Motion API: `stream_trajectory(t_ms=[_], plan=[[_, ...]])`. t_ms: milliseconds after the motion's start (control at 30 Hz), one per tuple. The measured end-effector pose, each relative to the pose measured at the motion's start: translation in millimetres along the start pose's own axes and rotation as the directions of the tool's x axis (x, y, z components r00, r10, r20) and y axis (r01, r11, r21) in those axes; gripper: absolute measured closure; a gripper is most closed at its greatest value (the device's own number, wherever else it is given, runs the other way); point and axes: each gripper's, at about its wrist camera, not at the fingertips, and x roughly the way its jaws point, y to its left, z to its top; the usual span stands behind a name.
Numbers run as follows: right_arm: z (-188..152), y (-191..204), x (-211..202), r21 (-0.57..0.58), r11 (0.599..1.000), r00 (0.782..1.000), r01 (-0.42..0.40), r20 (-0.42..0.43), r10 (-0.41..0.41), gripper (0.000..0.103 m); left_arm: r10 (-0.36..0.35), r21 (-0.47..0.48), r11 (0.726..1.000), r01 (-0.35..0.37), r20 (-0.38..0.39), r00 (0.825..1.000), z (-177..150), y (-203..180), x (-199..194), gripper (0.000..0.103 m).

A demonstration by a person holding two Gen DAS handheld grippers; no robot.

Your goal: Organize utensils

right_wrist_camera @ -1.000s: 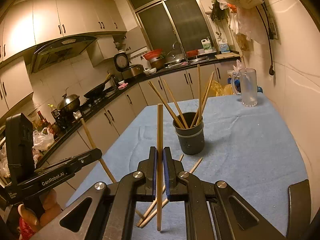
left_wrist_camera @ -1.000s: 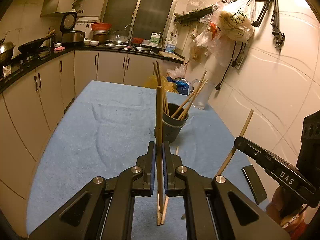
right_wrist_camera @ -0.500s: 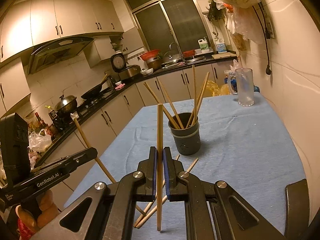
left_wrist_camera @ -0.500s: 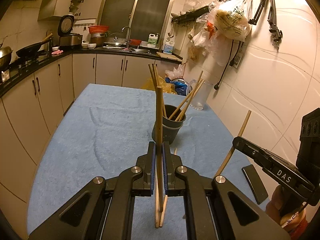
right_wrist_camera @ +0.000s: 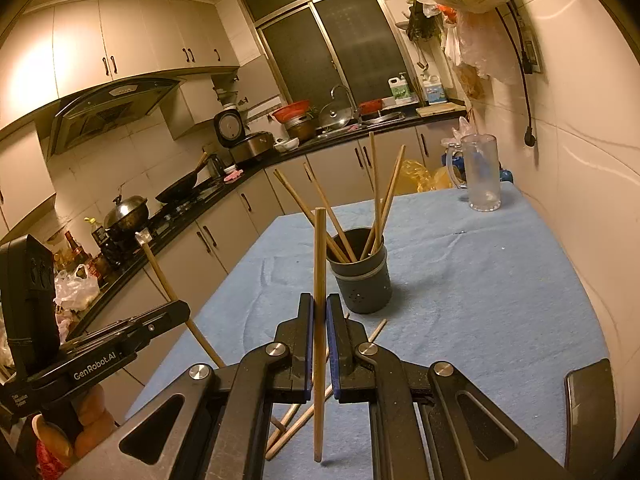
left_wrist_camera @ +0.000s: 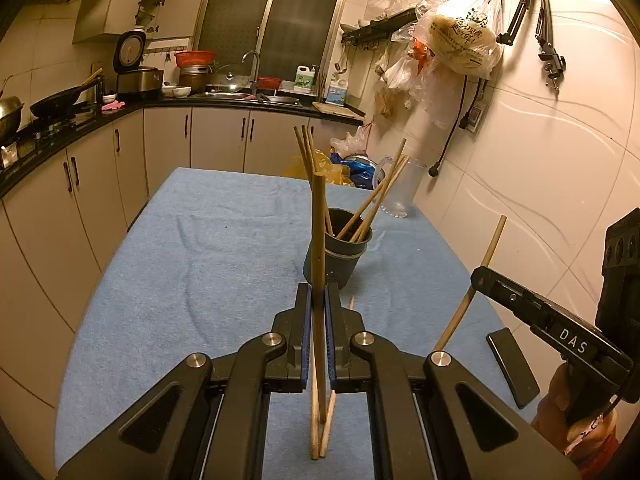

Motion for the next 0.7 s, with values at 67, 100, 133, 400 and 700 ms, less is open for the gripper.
stream_trajectory(t_ms=[67,100,133,400,700], plan=[[0.5,0.2,0.4,0.0,1.0,1.0,0.001,-0.001,-0.001,0.096,-0.001,0.0,1.0,0.001,0.0,1.0,-0.3,-0.3,-0.2,0.097],[-0.1,0.9,-0.1,0.0,1.0,1.0,0.001,-0.001,-0.001,0.096,-0.001,0.0,1.0,0.001,0.0,1.0,-0.1,0.0,0.0,0.097],[-0.1,0.9,-0.3,0.0,1.0,1.0,0.001,0.001,-0.001,0.096,-0.001,0.001,1.0,0.001,0.001,1.0,0.2,0.3,0.1,0.097],[1.4,0.4,0.5,0.002,1.0,1.0,0.003,0.002,-0.003,0.096,-0.003,0.009,1.0,0.003,0.004,1.0,1.4,-0.3,1.1,0.097],[4.5,0.5,2.0,-0.001,1.0,1.0,0.009,0.006,-0.009,0.096,-0.006,0.013,1.0,0.006,0.006,1.0,5.4,-1.1,3.3,0.097]])
